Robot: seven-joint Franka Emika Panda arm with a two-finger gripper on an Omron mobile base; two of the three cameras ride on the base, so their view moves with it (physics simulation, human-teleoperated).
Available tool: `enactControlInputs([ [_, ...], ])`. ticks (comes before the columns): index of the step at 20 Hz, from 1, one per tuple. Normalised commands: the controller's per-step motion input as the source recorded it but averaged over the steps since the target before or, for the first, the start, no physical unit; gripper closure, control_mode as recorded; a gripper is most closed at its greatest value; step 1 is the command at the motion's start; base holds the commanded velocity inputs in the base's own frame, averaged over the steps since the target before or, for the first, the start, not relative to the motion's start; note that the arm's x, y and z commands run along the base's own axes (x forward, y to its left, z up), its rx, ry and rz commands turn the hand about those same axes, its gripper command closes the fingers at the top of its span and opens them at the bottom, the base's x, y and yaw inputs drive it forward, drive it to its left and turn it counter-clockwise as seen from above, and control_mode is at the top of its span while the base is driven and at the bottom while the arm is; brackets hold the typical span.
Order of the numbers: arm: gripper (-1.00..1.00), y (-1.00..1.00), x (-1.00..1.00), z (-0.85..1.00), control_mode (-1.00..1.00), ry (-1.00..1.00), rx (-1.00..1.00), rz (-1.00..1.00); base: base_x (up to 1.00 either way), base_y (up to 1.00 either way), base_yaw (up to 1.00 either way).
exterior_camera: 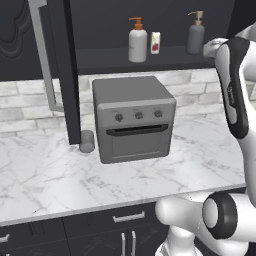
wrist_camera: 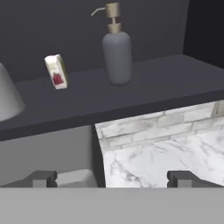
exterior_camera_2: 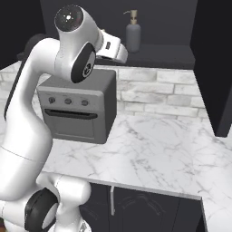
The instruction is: Pick the soap dispenser and soap dispenser from the cabinet and place them on the counter.
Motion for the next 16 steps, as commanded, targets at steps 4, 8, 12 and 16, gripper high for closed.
enactControlInputs([
  [4,-1.0,0.0,0.39,0.17,-1.0,-0.1,0.0,0.0,0.0,0.0,0.0],
  [8,-1.0,0.0,0.53,0.14,-1.0,-0.06,0.0,0.0,0.0,0.0,0.0],
  [12,-1.0,0.0,0.49,0.09,-1.0,-0.03,0.0,0.0,0.0,0.0,0.0],
  [16,-1.0,0.0,0.44,0.11,-1.0,-0.01,0.0,0.01,0.0,0.0,0.0],
])
